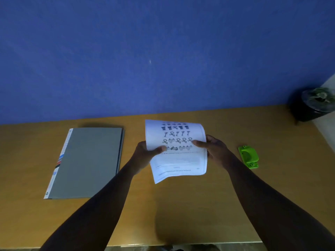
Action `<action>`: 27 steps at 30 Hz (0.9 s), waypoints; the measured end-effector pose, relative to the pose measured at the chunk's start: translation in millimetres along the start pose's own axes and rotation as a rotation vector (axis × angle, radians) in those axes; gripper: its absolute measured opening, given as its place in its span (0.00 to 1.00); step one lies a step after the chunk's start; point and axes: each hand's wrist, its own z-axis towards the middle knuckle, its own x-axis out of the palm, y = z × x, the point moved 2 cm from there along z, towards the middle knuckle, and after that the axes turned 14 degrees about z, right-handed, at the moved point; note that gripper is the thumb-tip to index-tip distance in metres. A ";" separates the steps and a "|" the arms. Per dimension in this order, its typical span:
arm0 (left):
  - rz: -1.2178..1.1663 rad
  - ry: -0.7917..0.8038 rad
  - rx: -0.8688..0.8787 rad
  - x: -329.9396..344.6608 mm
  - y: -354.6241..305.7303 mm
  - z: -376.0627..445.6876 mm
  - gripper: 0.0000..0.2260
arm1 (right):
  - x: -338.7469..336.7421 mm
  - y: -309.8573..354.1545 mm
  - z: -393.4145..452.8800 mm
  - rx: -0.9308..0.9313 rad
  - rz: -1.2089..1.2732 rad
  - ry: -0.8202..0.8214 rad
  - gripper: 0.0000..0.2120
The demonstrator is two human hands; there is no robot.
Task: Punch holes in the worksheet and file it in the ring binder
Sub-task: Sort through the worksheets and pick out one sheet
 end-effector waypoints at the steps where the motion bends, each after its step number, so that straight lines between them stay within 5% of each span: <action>1: 0.017 0.024 -0.011 0.2 2.0 0.5 0.14 | 2.2 1.0 -0.9 -0.011 -0.027 -0.003 0.21; 8: 0.150 -0.083 -0.107 14.3 25.9 1.8 0.14 | 16.0 -4.8 1.2 -0.096 -0.450 -0.196 0.12; 14: 0.200 -0.320 -0.044 16.5 18.5 -3.3 0.12 | 20.8 2.8 -4.7 -0.268 -0.391 -0.197 0.09; 19: 0.144 -0.445 0.029 16.5 12.4 -6.2 0.08 | 30.7 14.4 -9.8 -0.345 -0.327 -0.184 0.18; 27: 0.199 -0.332 -0.044 27.4 31.0 -6.6 0.11 | 27.4 -1.3 -4.9 -0.254 -0.620 -0.200 0.16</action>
